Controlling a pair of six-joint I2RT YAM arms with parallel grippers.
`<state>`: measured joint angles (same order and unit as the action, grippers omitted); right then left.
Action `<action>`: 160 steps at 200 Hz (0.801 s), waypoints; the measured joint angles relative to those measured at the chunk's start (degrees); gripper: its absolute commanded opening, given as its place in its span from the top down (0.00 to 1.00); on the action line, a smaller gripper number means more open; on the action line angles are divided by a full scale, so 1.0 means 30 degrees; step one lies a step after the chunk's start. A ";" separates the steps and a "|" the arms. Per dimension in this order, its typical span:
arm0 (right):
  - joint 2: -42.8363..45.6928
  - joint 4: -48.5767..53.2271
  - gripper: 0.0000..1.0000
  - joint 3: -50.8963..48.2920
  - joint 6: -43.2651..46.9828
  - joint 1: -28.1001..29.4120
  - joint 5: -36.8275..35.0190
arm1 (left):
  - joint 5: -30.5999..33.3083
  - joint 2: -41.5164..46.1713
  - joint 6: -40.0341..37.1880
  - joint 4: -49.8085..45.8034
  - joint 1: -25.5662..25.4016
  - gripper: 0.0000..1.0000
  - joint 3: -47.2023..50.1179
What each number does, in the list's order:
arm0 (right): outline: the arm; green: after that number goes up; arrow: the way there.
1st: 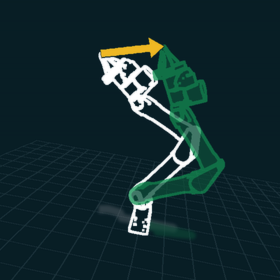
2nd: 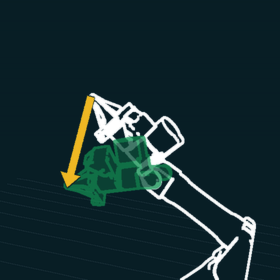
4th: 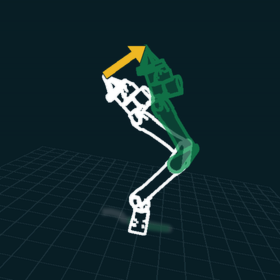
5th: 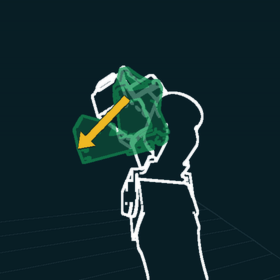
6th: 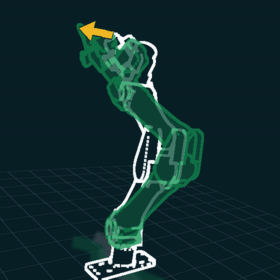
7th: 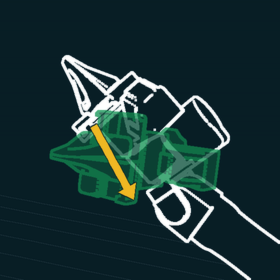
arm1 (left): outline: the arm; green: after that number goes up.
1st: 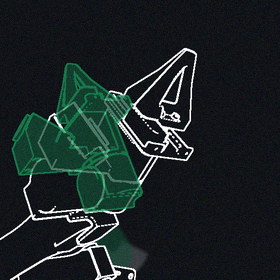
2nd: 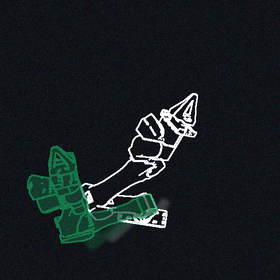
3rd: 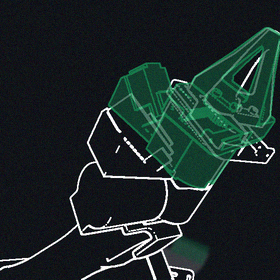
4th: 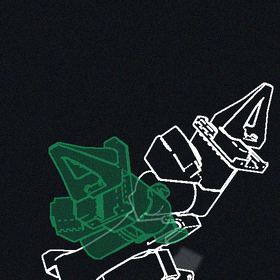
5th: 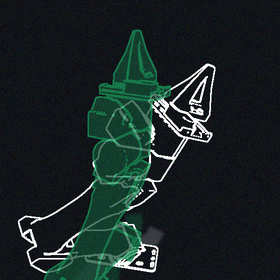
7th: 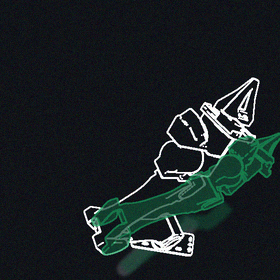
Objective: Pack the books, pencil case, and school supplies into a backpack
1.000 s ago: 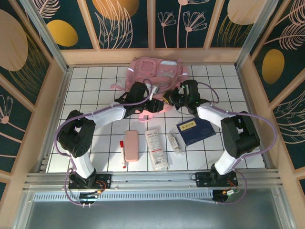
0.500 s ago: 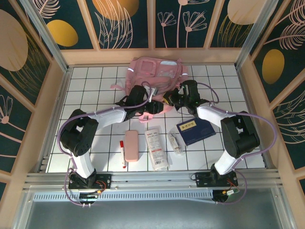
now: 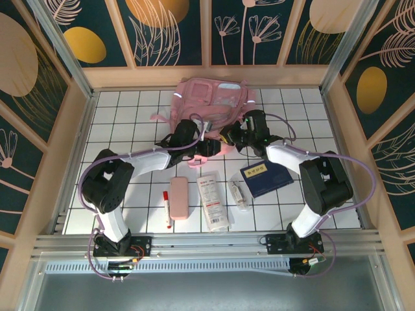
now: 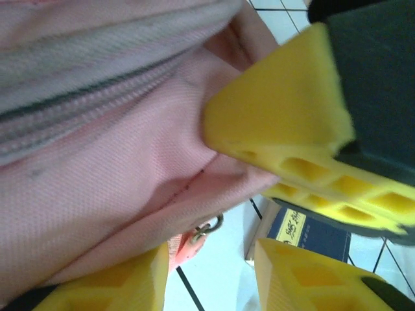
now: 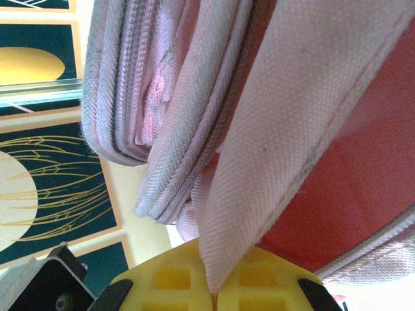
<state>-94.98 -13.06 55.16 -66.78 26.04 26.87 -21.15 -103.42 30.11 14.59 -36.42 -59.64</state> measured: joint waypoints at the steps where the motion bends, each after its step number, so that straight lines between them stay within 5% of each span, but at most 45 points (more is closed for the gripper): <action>1: 0.0000 0.0000 1.00 0.0000 0.0000 0.0007 -0.0022 | 0.0015 -0.0022 0.0058 -0.0007 0.0000 0.75 -0.0015; 29: 0.0000 0.0029 1.00 0.0000 -0.0007 0.0131 -0.0583 | 0.1078 -0.0590 0.0087 -0.0590 0.0015 1.00 -0.0532; 102: 0.0911 0.2084 1.00 0.0036 0.2266 -0.0299 -0.1311 | 0.1362 0.0612 -0.0940 -0.1290 -0.0160 1.00 -0.0022; 160: 0.1326 0.3169 1.00 0.0226 0.6382 -0.1552 -0.1115 | -0.1800 0.2849 0.0197 -0.0051 0.1661 1.00 0.2477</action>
<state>-91.00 -3.55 55.83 -47.64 21.39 23.53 -26.55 -94.87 30.70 14.44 -31.44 -52.21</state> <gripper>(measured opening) 0.063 0.049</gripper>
